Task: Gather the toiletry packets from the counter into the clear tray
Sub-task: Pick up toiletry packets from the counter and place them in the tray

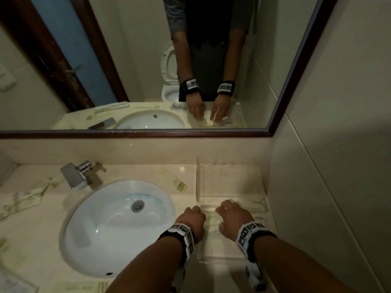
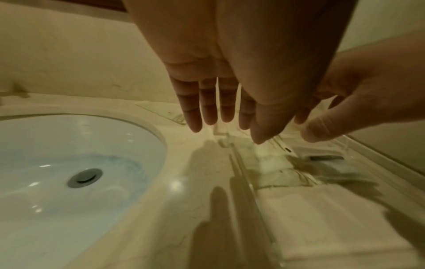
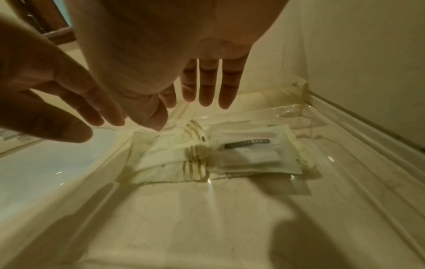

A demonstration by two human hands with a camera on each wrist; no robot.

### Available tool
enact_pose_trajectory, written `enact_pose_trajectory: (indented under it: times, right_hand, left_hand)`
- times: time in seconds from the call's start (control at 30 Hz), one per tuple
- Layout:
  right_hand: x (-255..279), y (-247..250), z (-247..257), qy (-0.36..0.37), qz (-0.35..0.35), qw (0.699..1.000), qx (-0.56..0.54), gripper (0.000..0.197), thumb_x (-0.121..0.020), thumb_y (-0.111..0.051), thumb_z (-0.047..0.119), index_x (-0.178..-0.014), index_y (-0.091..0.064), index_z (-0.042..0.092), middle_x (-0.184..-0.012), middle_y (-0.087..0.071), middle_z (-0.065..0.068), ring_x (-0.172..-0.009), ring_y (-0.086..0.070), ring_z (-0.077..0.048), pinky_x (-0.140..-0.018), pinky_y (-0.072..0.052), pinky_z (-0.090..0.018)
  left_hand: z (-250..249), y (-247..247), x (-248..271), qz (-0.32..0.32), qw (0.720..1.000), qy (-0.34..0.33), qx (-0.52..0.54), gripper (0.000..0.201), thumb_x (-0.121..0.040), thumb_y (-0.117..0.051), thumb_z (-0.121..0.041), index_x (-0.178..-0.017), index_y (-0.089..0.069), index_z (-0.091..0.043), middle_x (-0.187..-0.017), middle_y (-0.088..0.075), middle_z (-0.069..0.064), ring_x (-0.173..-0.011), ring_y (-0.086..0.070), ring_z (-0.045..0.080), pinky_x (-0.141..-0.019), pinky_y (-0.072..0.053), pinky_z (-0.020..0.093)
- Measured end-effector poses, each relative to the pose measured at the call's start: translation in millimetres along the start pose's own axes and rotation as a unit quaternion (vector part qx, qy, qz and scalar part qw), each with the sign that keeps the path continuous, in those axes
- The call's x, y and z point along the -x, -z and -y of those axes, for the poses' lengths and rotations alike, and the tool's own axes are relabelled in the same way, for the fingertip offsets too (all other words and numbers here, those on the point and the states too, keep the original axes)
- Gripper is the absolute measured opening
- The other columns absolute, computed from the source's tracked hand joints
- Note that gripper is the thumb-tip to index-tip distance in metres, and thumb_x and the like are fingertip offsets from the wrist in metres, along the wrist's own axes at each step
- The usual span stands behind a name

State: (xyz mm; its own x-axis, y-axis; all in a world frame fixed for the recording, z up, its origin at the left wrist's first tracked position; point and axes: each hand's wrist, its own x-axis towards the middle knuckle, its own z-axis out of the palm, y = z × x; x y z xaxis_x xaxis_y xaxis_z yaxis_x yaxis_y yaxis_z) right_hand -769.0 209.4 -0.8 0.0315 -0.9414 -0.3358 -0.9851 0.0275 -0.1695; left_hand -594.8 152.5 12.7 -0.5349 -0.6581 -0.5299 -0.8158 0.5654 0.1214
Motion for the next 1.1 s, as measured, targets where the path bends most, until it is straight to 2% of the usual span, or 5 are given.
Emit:
enact_pose_trajectory:
  times: [0.2, 0.47, 0.77, 0.93, 1.1]
  right_hand:
    - [-7.5, 14.4, 24.3, 0.026, -0.009, 1.0, 0.011, 0.06, -0.088, -0.057, 0.04, -0.146, -0.042, 0.031, -0.151, -0.031, 0.004, -0.136, -0.034, -0.022, -0.103, -0.044, -0.039]
    - [-14.0, 34.1, 94.1, 0.056, -0.003, 0.996, 0.07, 0.06, -0.09, -0.054, 0.038, -0.147, -0.039, 0.027, -0.153, -0.029, -0.001, -0.135, -0.036, -0.025, -0.104, -0.044, -0.04]
    - [-11.6, 31.6, 215.0, 0.1, -0.005, 0.989, 0.106, 0.058, -0.092, -0.053, 0.034, -0.147, -0.039, 0.027, -0.155, -0.027, -0.002, -0.136, -0.035, -0.026, -0.106, -0.041, -0.041]
    - [-7.0, 24.4, 290.4, 0.128, -0.021, 0.984, 0.118, 0.055, -0.091, -0.053, 0.034, -0.145, -0.043, 0.028, -0.151, -0.032, -0.002, -0.132, -0.039, -0.027, -0.103, -0.043, -0.041]
    - [-5.3, 9.4, 352.5, 0.154, -0.021, 0.982, 0.109, 0.057, -0.09, -0.054, 0.035, -0.146, -0.042, 0.032, -0.16, -0.022, 0.002, -0.14, -0.032, -0.022, -0.107, -0.041, -0.04]
  left_hand:
    - [39.5, 14.0, 32.6, -0.052, 0.996, 0.06, 0.038, 0.045, -0.094, -0.053, -0.032, -0.136, -0.053, -0.014, -0.139, -0.043, 0.011, -0.125, -0.044, 0.032, -0.104, -0.042, 0.042]
    - [98.0, 7.9, 89.8, -0.095, 0.986, 0.107, 0.082, 0.043, -0.096, -0.05, -0.032, -0.136, -0.054, -0.019, -0.14, -0.046, 0.007, -0.126, -0.046, 0.028, -0.105, -0.042, 0.039]
    - [186.1, -29.6, 176.7, -0.135, 0.967, 0.175, 0.131, 0.042, -0.096, -0.05, -0.037, -0.136, -0.054, -0.024, -0.14, -0.046, 0.004, -0.127, -0.045, 0.026, -0.106, -0.04, 0.035]
    - [236.4, -51.5, 234.1, -0.138, 0.956, 0.205, 0.156, 0.042, -0.097, -0.049, -0.036, -0.136, -0.055, -0.021, -0.14, -0.046, 0.005, -0.127, -0.046, 0.026, -0.103, -0.042, 0.033]
    - [284.8, -77.7, 285.3, -0.139, 0.942, 0.243, 0.185, 0.039, -0.097, -0.049, -0.037, -0.129, -0.06, -0.017, -0.133, -0.054, 0.007, -0.12, -0.055, 0.027, -0.099, -0.047, 0.033]
